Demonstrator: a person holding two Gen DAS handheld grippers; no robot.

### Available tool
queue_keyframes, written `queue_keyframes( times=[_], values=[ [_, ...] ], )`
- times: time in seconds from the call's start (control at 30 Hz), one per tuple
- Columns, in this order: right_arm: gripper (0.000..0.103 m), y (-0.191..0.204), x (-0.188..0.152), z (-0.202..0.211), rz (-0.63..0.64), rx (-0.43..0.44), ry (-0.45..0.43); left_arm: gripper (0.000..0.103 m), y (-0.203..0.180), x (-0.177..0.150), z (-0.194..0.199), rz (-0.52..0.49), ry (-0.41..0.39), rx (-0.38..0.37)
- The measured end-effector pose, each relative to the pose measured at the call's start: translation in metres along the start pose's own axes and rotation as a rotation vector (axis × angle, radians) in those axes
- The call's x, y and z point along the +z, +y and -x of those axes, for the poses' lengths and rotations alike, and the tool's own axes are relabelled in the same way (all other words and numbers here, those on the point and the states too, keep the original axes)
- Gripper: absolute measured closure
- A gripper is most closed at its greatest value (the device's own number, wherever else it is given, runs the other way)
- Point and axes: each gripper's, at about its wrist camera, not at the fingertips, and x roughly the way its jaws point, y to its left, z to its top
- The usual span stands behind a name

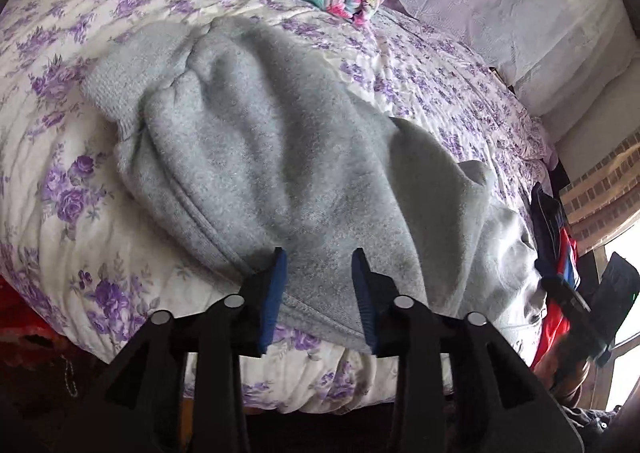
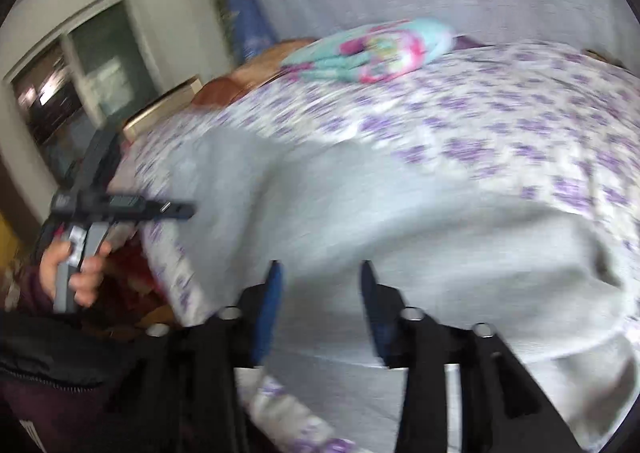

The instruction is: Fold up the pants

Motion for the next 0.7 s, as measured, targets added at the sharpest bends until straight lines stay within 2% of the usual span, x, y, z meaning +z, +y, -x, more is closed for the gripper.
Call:
queue_keyframes(
  times=[0.03, 0.07, 0.13, 0.2, 0.27, 0.4, 0.43, 0.47, 0.53, 0.7],
  values=[
    [0.017, -0.030, 0.004, 0.016, -0.092, -0.066, -0.038, 0.060, -0.008, 0.000, 0.004, -0.029, -0.016, -0.012],
    [0.016, -0.057, 0.005, 0.028, -0.174, -0.110, -0.053, 0.059, -0.017, 0.000, 0.009, -0.058, -0.033, -0.026],
    [0.016, -0.106, 0.001, 0.043, -0.328, -0.179, -0.052, 0.051, -0.034, 0.003, 0.012, -0.102, -0.056, -0.054],
    [0.016, -0.145, -0.006, 0.045, -0.444, -0.185, -0.039, 0.046, -0.044, 0.008, 0.011, -0.124, -0.066, -0.078],
    [0.016, -0.173, -0.009, 0.033, -0.525, -0.192, -0.016, 0.045, -0.047, 0.014, 0.002, -0.112, -0.053, -0.085],
    [0.018, -0.200, -0.013, -0.020, -0.628, -0.094, 0.115, 0.045, -0.037, 0.019, -0.030, -0.049, 0.003, -0.082],
    [0.034, -0.200, -0.014, -0.032, -0.625, -0.080, 0.141, 0.045, -0.032, 0.018, -0.036, -0.036, 0.013, -0.085],
    [0.061, -0.199, -0.014, -0.041, -0.603, -0.094, 0.160, 0.046, -0.028, 0.017, -0.041, -0.021, 0.020, -0.091],
    [0.086, -0.194, -0.014, -0.039, -0.610, -0.018, 0.119, 0.045, -0.025, 0.014, -0.042, -0.014, 0.007, -0.096],
    [0.086, -0.138, 0.000, 0.036, -0.383, -0.123, -0.088, 0.044, -0.035, 0.011, -0.040, -0.064, -0.011, -0.059]
  ],
)
